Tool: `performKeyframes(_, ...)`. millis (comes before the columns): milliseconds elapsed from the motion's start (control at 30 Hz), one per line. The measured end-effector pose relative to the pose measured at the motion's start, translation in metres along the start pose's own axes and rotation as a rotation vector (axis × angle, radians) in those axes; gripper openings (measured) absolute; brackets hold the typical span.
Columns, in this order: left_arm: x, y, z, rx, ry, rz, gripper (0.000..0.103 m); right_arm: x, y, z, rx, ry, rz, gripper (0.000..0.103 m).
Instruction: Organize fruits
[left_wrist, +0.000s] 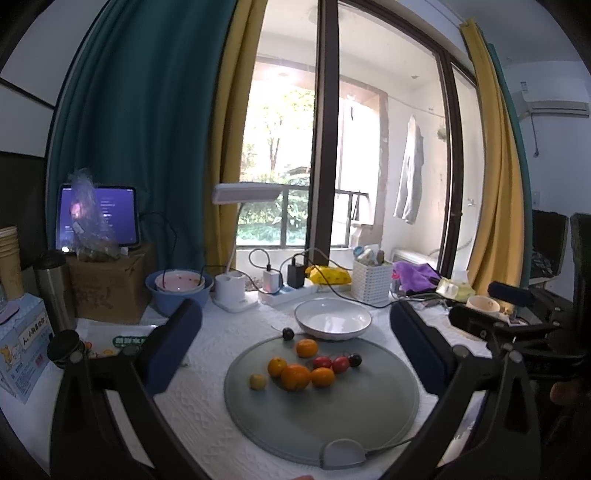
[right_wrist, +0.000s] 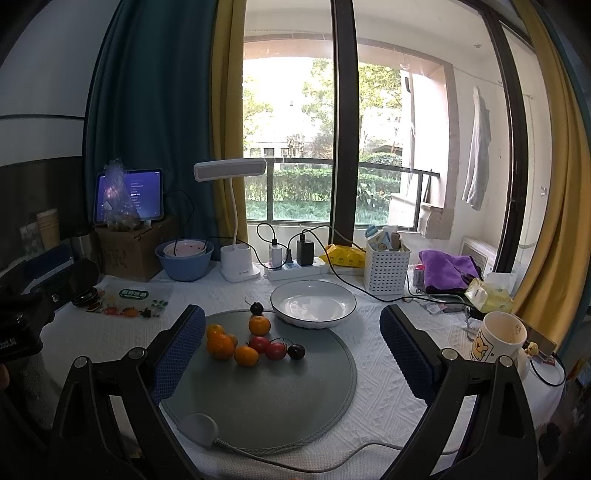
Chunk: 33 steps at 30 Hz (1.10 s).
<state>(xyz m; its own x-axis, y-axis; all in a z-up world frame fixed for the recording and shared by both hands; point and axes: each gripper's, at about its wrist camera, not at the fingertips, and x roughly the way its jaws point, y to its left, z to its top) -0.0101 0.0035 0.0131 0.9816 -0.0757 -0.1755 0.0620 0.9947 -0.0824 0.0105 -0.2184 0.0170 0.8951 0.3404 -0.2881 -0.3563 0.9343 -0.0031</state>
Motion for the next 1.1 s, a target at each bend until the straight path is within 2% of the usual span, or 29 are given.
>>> performKeyframes(867, -0.004, 0.002, 0.001, 0.008, -0.021, -0.002, 0.103, -0.002, 0.001, 0.003, 0.001, -0.001, 0.003, 0.097)
performKeyframes(1100, 0.014, 0.005, -0.005, 0.034, 0.008, 0.019, 0.103, 0.007, -0.002, 0.003, -0.002, 0.017, 0.001, 0.097)
